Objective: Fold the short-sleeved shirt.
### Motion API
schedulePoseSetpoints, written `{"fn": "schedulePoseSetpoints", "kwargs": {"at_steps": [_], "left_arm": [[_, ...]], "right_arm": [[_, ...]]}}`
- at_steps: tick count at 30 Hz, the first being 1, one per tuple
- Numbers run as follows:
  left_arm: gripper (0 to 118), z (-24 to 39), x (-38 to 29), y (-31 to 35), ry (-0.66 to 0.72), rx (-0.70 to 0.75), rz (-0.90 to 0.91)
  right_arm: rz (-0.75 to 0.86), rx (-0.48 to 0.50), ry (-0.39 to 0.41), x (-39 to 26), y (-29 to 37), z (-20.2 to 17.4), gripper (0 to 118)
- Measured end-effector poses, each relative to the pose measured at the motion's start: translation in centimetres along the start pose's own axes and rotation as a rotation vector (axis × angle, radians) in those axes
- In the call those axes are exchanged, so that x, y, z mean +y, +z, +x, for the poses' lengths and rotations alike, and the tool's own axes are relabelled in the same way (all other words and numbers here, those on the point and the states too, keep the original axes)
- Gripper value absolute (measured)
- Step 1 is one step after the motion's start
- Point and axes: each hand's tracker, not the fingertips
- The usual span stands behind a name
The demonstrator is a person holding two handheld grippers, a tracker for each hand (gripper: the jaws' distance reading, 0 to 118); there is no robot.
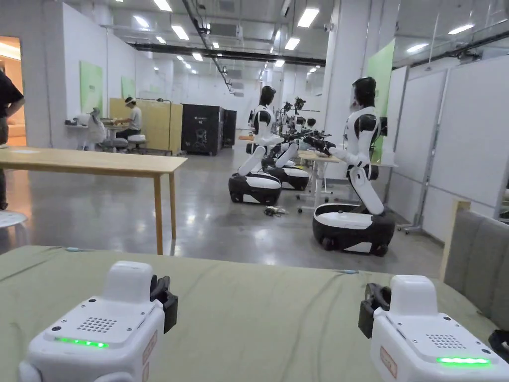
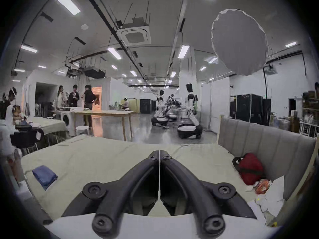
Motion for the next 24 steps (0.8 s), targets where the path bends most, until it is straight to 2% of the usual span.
{"fn": "schedulePoseSetpoints", "kwargs": {"at_steps": [2,7,9,10,11,12,15,17,18,19,20,22,24], "left_arm": [[16,-0.1,0.4,0.3,-0.005,0.010,-0.001],[16,-1.0,0.7,0.0,0.026,0.007,0.007],[30,-1.3,0.6,-0.1,0.029,0.009,0.008],[41,-0.7,0.9,0.3,0.026,0.010,0.009],[59,-0.7,0.9,0.3,0.022,0.008,0.008],[70,-0.6,0.9,0.3,0.016,0.005,0.007],[79,-0.2,1.0,0.3,0.014,0.000,0.017],[98,0.1,1.0,0.3,0.010,0.003,0.022],[108,0.3,1.0,0.3,0.005,0.004,0.025],[116,0.4,1.0,0.3,0.002,0.004,0.029],[118,0.5,1.0,0.4,-0.001,0.005,0.034],[118,0.7,1.3,0.9,0.000,-0.004,0.049],[118,0.8,1.6,1.0,-0.005,0.001,0.052]], "right_arm": [[-0.004,-0.013,0.022,-0.5,-0.1,-0.3,1],[-0.013,0.020,-0.028,-0.9,-0.4,-0.3,5],[-0.009,0.026,-0.022,-0.6,-0.2,-0.6,17],[-0.011,0.030,-0.016,-0.5,-0.1,-0.7,23],[-0.012,0.031,-0.012,-0.4,-0.1,-0.8,33],[-0.011,0.029,-0.006,-0.5,-0.2,-0.8,42],[-0.006,0.018,0.004,-0.4,-0.2,-1.1,79],[-0.007,0.019,0.014,-0.5,-0.2,-1.2,101],[-0.005,0.019,0.022,-0.6,-0.2,-1.3,107],[0.001,0.018,0.030,-0.6,-0.2,-1.4,113],[0.013,0.011,0.044,-0.5,0.1,-1.6,118],[0.032,-0.003,0.057,-0.4,0.3,-1.8,118],[0.040,-0.003,0.035,-0.2,0.6,-1.7,118]]}}
